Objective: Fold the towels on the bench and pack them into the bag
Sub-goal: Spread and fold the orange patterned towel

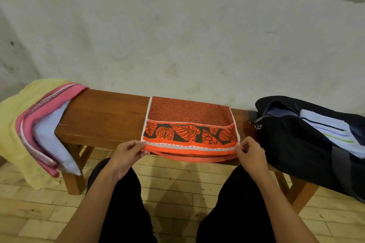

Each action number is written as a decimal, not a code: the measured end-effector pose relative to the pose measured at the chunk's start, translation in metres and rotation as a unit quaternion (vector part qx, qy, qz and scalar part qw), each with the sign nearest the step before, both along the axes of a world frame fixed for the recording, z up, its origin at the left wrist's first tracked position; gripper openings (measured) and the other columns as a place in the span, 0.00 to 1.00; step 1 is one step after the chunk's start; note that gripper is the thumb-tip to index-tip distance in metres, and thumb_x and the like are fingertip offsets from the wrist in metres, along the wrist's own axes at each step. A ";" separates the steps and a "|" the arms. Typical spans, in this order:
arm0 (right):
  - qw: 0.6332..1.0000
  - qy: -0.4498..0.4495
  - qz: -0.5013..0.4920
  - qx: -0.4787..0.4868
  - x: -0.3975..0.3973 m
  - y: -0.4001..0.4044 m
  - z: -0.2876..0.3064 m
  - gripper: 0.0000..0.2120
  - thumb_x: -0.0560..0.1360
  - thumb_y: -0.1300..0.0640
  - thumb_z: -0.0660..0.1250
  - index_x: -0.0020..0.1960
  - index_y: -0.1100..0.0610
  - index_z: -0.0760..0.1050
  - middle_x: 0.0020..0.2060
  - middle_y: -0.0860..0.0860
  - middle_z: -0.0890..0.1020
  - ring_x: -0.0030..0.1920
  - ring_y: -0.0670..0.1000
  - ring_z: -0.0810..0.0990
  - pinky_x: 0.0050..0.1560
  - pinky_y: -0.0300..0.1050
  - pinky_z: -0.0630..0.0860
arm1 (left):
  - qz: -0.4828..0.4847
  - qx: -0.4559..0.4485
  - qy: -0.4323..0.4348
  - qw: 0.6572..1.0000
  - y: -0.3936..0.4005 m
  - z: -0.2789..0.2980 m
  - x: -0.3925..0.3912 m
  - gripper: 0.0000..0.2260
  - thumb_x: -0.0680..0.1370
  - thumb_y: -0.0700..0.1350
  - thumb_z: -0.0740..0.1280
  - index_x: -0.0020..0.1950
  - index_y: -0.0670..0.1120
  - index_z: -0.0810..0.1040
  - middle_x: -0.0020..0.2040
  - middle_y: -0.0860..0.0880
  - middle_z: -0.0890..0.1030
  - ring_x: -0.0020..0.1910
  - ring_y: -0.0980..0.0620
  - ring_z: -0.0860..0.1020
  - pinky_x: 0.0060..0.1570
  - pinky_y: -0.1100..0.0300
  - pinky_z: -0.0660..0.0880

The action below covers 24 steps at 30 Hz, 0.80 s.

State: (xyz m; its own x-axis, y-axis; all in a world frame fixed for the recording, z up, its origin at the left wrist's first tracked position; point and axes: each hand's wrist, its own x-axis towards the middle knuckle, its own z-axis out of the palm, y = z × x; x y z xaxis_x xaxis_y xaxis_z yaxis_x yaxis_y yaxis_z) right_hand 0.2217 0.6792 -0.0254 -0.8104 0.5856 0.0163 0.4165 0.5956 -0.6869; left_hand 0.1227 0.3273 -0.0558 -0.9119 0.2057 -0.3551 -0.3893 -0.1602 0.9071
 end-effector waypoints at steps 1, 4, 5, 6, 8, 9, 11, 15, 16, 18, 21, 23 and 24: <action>0.999 0.021 -0.002 -0.028 0.001 0.000 0.002 0.06 0.77 0.61 0.69 0.43 0.59 0.73 0.38 0.51 0.81 0.39 0.49 0.82 0.44 0.49 0.82 | 0.004 0.012 0.002 1.000 0.000 0.000 0.000 0.08 0.79 0.38 0.66 0.50 0.32 0.80 0.38 0.41 0.81 0.38 0.51 0.79 0.44 0.64 0.80; 0.993 0.059 -0.019 -0.104 0.004 0.001 0.005 0.04 0.76 0.61 0.71 0.44 0.60 0.77 0.38 0.52 0.84 0.38 0.49 0.85 0.46 0.48 0.83 | 0.023 0.039 0.003 0.999 -0.001 0.002 0.002 0.08 0.79 0.38 0.68 0.50 0.33 0.81 0.38 0.42 0.81 0.38 0.53 0.80 0.50 0.62 0.77; 0.989 0.073 -0.026 -0.127 0.004 0.002 0.005 0.04 0.76 0.61 0.72 0.44 0.59 0.78 0.38 0.53 0.84 0.39 0.49 0.85 0.47 0.48 0.82 | 0.029 0.047 0.005 0.998 -0.002 0.003 0.002 0.07 0.78 0.38 0.68 0.49 0.34 0.81 0.38 0.42 0.81 0.39 0.53 0.80 0.50 0.61 0.76; 0.983 0.089 -0.035 -0.154 0.005 0.002 0.005 0.04 0.76 0.60 0.72 0.44 0.59 0.79 0.39 0.53 0.85 0.39 0.49 0.85 0.47 0.48 0.83 | 0.034 0.054 0.005 0.998 -0.002 0.003 0.002 0.07 0.78 0.38 0.68 0.48 0.34 0.81 0.38 0.43 0.81 0.38 0.53 0.80 0.50 0.62 0.76; 0.974 0.109 -0.054 -0.193 0.006 0.004 0.005 0.04 0.76 0.58 0.72 0.44 0.59 0.81 0.40 0.52 0.85 0.42 0.51 0.85 0.50 0.51 0.83 | 0.044 0.064 0.003 0.997 -0.004 0.003 0.002 0.06 0.79 0.37 0.67 0.47 0.36 0.81 0.37 0.44 0.82 0.38 0.54 0.80 0.47 0.64 0.77; 0.971 0.111 -0.061 -0.204 0.006 0.004 0.004 0.05 0.76 0.57 0.72 0.45 0.59 0.81 0.41 0.52 0.85 0.43 0.51 0.85 0.51 0.52 0.83 | 0.047 0.066 0.005 0.997 -0.005 0.003 0.002 0.05 0.79 0.37 0.66 0.47 0.36 0.81 0.37 0.44 0.81 0.38 0.54 0.80 0.45 0.66 0.78; 0.966 0.106 -0.062 -0.226 0.007 0.006 0.004 0.05 0.77 0.57 0.71 0.46 0.60 0.81 0.42 0.53 0.85 0.45 0.52 0.85 0.52 0.53 0.83 | 0.048 0.064 0.008 0.997 -0.006 0.003 0.001 0.05 0.79 0.35 0.64 0.46 0.35 0.79 0.36 0.44 0.81 0.38 0.53 0.79 0.42 0.68 0.78; 0.954 0.102 -0.066 -0.275 0.009 0.006 0.011 0.05 0.77 0.61 0.70 0.48 0.64 0.81 0.45 0.57 0.85 0.46 0.53 0.85 0.46 0.45 0.81 | 0.041 0.060 0.001 0.997 -0.009 0.002 0.000 0.06 0.80 0.34 0.63 0.46 0.35 0.78 0.37 0.43 0.80 0.38 0.53 0.79 0.42 0.67 0.78; 0.952 0.099 -0.066 -0.281 0.010 0.006 0.012 0.05 0.77 0.62 0.70 0.49 0.64 0.80 0.44 0.57 0.84 0.45 0.52 0.84 0.44 0.43 0.80 | 0.040 0.059 -0.007 0.997 -0.010 0.003 0.000 0.06 0.80 0.34 0.63 0.46 0.35 0.79 0.37 0.44 0.80 0.38 0.54 0.79 0.43 0.66 0.78; 0.952 0.097 -0.065 -0.284 0.011 0.006 0.013 0.05 0.77 0.63 0.69 0.49 0.65 0.80 0.44 0.57 0.84 0.44 0.52 0.84 0.42 0.41 0.78 | 0.032 0.067 -0.021 0.997 -0.011 0.005 0.001 0.06 0.80 0.34 0.62 0.47 0.35 0.78 0.37 0.43 0.80 0.37 0.54 0.79 0.42 0.66 0.78; 0.953 0.094 -0.074 -0.280 0.011 0.009 0.011 0.04 0.77 0.63 0.70 0.48 0.64 0.81 0.44 0.58 0.85 0.45 0.55 0.85 0.47 0.47 0.81 | 0.018 0.088 -0.036 0.995 -0.012 0.009 0.002 0.06 0.80 0.34 0.62 0.48 0.33 0.77 0.39 0.41 0.79 0.37 0.54 0.79 0.40 0.68 0.79; 0.953 0.089 -0.076 -0.279 0.011 0.012 0.009 0.03 0.76 0.62 0.71 0.47 0.63 0.81 0.44 0.58 0.85 0.47 0.56 0.85 0.54 0.53 0.82 | 0.010 0.092 -0.044 0.995 -0.013 0.011 0.004 0.06 0.80 0.33 0.62 0.50 0.33 0.77 0.42 0.40 0.79 0.40 0.52 0.79 0.40 0.68 0.80; 0.954 0.086 -0.075 -0.277 0.011 0.013 0.007 0.03 0.76 0.62 0.72 0.47 0.62 0.81 0.44 0.58 0.85 0.47 0.56 0.85 0.55 0.55 0.81 | 0.007 0.091 -0.048 0.995 -0.013 0.011 0.004 0.06 0.80 0.33 0.62 0.50 0.32 0.77 0.43 0.40 0.79 0.41 0.51 0.79 0.41 0.67 0.80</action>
State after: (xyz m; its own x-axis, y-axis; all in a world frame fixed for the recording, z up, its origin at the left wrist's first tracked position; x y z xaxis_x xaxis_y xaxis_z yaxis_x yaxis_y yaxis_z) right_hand 0.2328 0.6917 -0.0182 -0.7294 0.6527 -0.2047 0.3223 0.0640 -0.9445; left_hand 0.1270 0.3140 -0.0444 -0.8784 0.2626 -0.3993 -0.4701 -0.3236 0.8212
